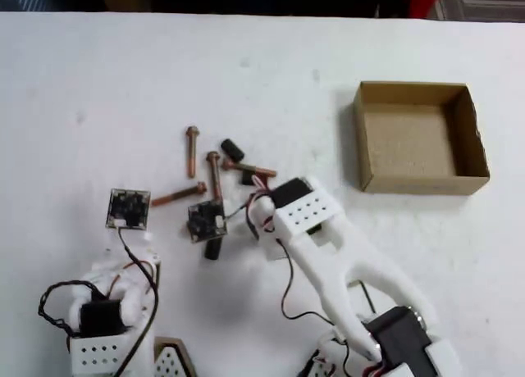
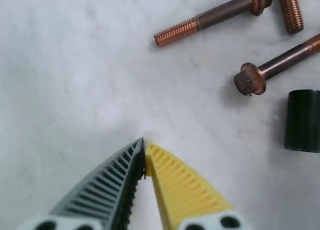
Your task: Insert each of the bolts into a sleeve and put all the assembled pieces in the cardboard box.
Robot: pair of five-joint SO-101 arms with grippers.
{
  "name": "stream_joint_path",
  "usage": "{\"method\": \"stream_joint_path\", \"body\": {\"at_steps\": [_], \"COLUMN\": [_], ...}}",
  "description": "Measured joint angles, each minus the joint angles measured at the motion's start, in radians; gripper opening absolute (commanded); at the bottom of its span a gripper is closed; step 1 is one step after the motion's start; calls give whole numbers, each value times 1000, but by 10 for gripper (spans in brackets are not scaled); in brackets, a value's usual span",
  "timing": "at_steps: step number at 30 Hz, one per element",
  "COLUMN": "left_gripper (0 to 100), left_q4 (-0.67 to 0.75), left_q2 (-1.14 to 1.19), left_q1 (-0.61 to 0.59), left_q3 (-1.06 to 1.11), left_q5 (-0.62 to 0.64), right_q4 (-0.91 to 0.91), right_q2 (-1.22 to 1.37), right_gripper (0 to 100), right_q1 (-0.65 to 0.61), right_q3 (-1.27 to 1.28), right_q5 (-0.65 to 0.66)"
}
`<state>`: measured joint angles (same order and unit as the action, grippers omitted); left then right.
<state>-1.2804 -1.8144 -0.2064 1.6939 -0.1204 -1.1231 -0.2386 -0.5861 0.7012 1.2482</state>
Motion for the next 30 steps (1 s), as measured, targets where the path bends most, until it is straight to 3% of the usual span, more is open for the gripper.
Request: {"method": "stream_joint_path", "body": {"at_steps": [4, 20, 30], "left_gripper": [27, 27, 27], "left_q4": [0, 0, 0], "left_q2": [0, 0, 0], "left_q1": [0, 0, 0], "left_q3": [0, 0, 0], "left_q5": [0, 0, 0], "right_q4": [75, 284, 318], "right_q2": [0, 5, 190], "right_gripper": [163, 159, 159], "right_q1": [0, 2, 21], "right_q3": [48, 152, 83], "right_q5": [0, -49, -118]}}
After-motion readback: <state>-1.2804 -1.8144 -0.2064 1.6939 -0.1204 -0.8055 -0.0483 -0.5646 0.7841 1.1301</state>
